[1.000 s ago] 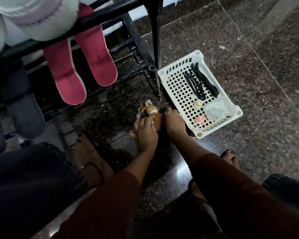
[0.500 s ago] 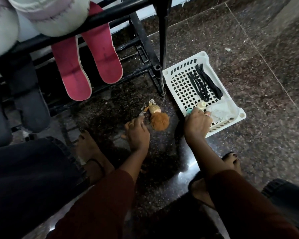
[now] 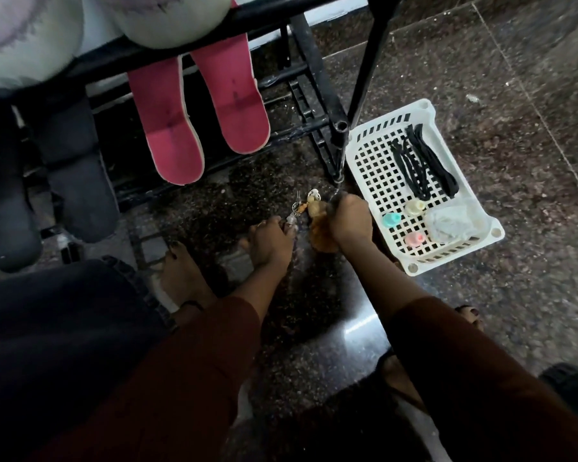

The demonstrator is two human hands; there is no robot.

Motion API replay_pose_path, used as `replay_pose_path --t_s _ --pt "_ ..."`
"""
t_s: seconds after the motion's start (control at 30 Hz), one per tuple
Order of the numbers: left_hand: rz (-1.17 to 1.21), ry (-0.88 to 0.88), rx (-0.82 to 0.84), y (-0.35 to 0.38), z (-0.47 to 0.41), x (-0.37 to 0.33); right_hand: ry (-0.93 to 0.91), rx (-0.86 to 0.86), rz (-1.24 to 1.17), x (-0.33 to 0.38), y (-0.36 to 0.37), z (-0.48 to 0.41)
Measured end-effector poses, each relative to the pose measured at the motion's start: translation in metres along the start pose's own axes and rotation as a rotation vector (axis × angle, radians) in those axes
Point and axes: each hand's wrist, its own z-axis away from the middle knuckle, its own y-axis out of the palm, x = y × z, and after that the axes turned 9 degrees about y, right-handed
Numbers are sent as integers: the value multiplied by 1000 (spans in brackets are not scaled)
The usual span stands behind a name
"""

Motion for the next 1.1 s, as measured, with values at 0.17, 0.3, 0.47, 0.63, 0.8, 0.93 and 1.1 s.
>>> replay_pose_path --t_s 0.17,0.3,0.47,0.63,0.8,0.93,1.1 --pt "77 -10 -33 3 -8 -4 109 205 -80 20 12 -24" --pt "115 47 -55 2 -19 -9 129 206 -44 28 17 -37" --pt "-6 101 -36 -3 -26 -20 176 171 41 34 33 -46" --pt "-13 92 -38 1 -29 -19 169 269 11 30 46 -46" --pt "145 48 -80 11 -28 -9 274 332 -757 18 31 -29" --pt "571 -97 -179 15 -22 3 392 547 -1329 2 15 -6" --pt "813 -148 -259 23 -13 9 410 600 -1429 -13 14 7"
